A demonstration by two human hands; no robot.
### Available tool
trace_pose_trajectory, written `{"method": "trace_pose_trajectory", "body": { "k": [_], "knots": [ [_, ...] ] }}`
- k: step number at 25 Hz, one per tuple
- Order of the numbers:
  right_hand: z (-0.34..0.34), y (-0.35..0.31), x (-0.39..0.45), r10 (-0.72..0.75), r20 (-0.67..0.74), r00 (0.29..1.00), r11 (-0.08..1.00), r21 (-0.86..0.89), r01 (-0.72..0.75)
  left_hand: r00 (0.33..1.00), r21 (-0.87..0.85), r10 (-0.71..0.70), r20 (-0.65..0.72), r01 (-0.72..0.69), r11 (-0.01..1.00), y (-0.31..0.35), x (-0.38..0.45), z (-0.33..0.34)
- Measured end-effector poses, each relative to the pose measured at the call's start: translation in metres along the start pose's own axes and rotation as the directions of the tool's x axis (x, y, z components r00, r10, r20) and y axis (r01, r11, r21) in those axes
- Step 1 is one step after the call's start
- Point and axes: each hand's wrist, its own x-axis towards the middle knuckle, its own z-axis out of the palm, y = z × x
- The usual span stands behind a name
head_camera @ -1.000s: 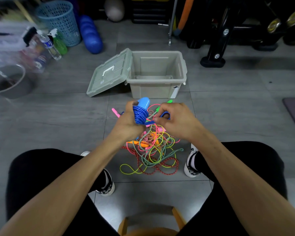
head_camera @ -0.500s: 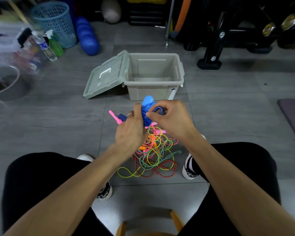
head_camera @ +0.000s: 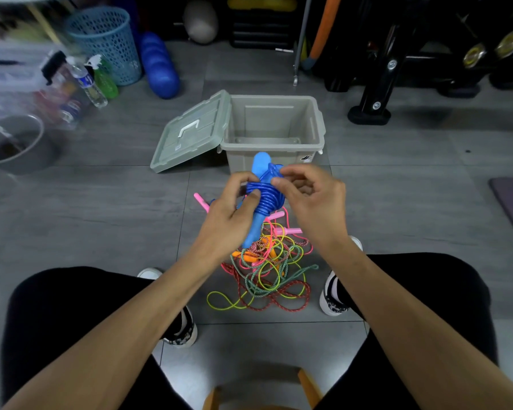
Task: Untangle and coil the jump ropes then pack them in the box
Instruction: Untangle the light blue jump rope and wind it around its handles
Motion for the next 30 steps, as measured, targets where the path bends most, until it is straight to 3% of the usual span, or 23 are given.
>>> {"method": "trace_pose_trajectory", "body": {
  "k": [4, 10, 12, 15, 16, 17, 20, 22, 25, 30],
  "knots": [
    [0.003, 0.012, -0.005, -0.254, 0.078, 0.964, 0.948, -0.178, 0.264, 0.982, 0.299, 0.188, -0.003, -0.178, 0.937, -0.002, 0.0, -0.007],
    [0.003, 0.018, -0.007, -0.291, 0.289, 0.912, 0.862, -0.334, 0.381, 0.943, 0.675, 0.333, 0.011, -0.252, 0.693, -0.008, -0.002, -0.012],
    [0.004, 0.017, -0.007, -0.364, 0.353, 0.862, 0.73, -0.466, 0.499, 0.92, 0.714, 0.392, 0.013, -0.283, 0.64, -0.009, -0.005, -0.01],
    [0.008, 0.017, -0.007, -0.571, 0.465, 0.676, 0.414, -0.548, 0.727, 0.913, 0.678, 0.408, 0.018, -0.311, 0.666, -0.011, -0.005, -0.01],
    [0.011, 0.018, -0.007, -0.59, 0.472, 0.655, 0.402, -0.532, 0.746, 0.912, 0.658, 0.41, -0.009, -0.304, 0.689, -0.011, -0.005, -0.01],
    [0.013, 0.019, -0.007, -0.576, 0.46, 0.676, 0.45, -0.513, 0.731, 0.904, 0.633, 0.425, -0.045, -0.303, 0.712, -0.012, -0.004, -0.01],
    [0.015, 0.023, -0.009, -0.406, 0.378, 0.832, 0.746, -0.388, 0.541, 0.882, 0.48, 0.451, -0.133, -0.341, 0.808, -0.015, -0.001, -0.01],
    [0.013, 0.024, -0.01, -0.363, 0.352, 0.863, 0.824, -0.312, 0.474, 0.888, 0.417, 0.427, -0.169, -0.328, 0.848, -0.014, -0.001, -0.01],
    [0.01, 0.021, -0.009, -0.388, 0.318, 0.865, 0.828, -0.293, 0.479, 0.892, 0.39, 0.42, -0.165, -0.332, 0.859, -0.01, -0.005, -0.008],
    [0.015, 0.019, -0.014, -0.49, 0.331, 0.806, 0.63, -0.505, 0.59, 0.932, 0.391, 0.342, -0.122, -0.272, 0.879, -0.005, -0.005, -0.005]
  ]
}}
